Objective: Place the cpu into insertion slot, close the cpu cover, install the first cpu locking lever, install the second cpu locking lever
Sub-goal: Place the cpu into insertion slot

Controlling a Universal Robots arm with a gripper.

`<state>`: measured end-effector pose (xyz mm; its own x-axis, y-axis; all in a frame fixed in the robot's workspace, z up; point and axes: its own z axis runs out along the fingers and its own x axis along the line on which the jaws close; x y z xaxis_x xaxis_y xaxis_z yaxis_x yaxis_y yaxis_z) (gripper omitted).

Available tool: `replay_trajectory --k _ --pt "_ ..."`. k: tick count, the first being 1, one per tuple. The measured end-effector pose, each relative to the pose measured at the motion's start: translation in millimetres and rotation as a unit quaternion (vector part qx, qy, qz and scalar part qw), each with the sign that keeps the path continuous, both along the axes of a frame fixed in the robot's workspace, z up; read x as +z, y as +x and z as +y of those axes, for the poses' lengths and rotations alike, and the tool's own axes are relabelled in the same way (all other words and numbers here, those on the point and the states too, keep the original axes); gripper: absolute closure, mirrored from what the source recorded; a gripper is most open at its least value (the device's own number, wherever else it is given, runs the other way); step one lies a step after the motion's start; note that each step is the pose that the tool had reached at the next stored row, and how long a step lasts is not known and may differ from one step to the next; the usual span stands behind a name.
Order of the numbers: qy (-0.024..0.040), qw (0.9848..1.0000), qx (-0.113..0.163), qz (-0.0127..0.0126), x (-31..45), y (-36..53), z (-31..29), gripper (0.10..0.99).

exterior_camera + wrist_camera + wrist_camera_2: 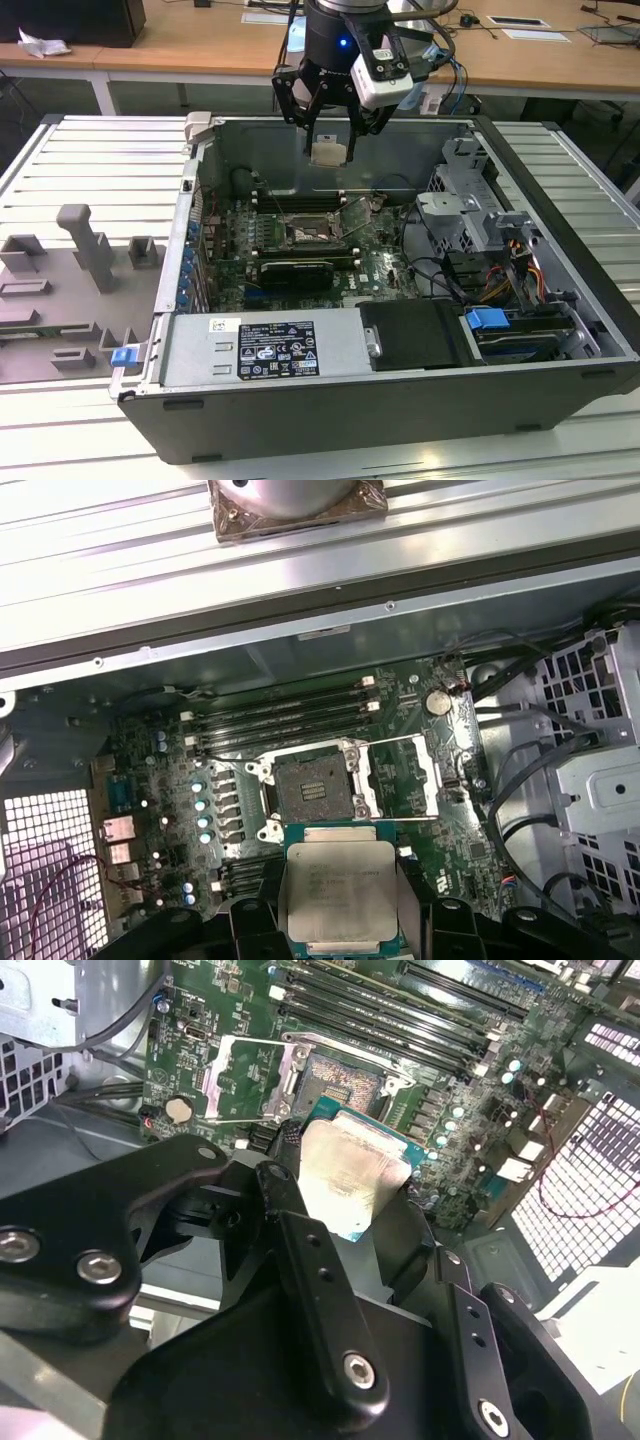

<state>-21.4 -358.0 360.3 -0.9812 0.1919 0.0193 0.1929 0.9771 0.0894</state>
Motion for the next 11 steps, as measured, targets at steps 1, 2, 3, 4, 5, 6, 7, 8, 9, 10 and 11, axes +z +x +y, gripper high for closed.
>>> replay_trajectory --k 1,2,3,4,5,6,7,8,9,10,11 --pt "0.0 1.0 -0.001 0.0 0.0 0.0 0.0 0.557" --pt "0.0 1.0 -0.001 0.0 0.0 0.0 0.0 0.557" --pt "0.0 1.0 -0.002 0.0 0.0 0.0 0.0 0.557" --pt "0.0 1.0 -0.003 0.0 0.0 0.0 0.0 0.557" --pt "0.0 1.0 -0.004 0.0 0.0 0.0 0.0 0.557" --pt "0.0 1.0 -0.005 0.0 0.0 0.0 0.0 0.557" --pt "0.0 1.0 -0.005 0.0 0.0 0.0 0.0 0.557" --pt "0.0 1.0 -0.006 0.0 0.0 0.0 0.0 0.557" --pt "0.0 1.0 -0.007 0.0 0.0 0.0 0.0 0.557" --pt "0.0 1.0 -0.009 0.0 0.0 0.0 0.0 0.557" --pt "0.0 1.0 -0.01 0.0 0.0 0.0 0.0 0.557"
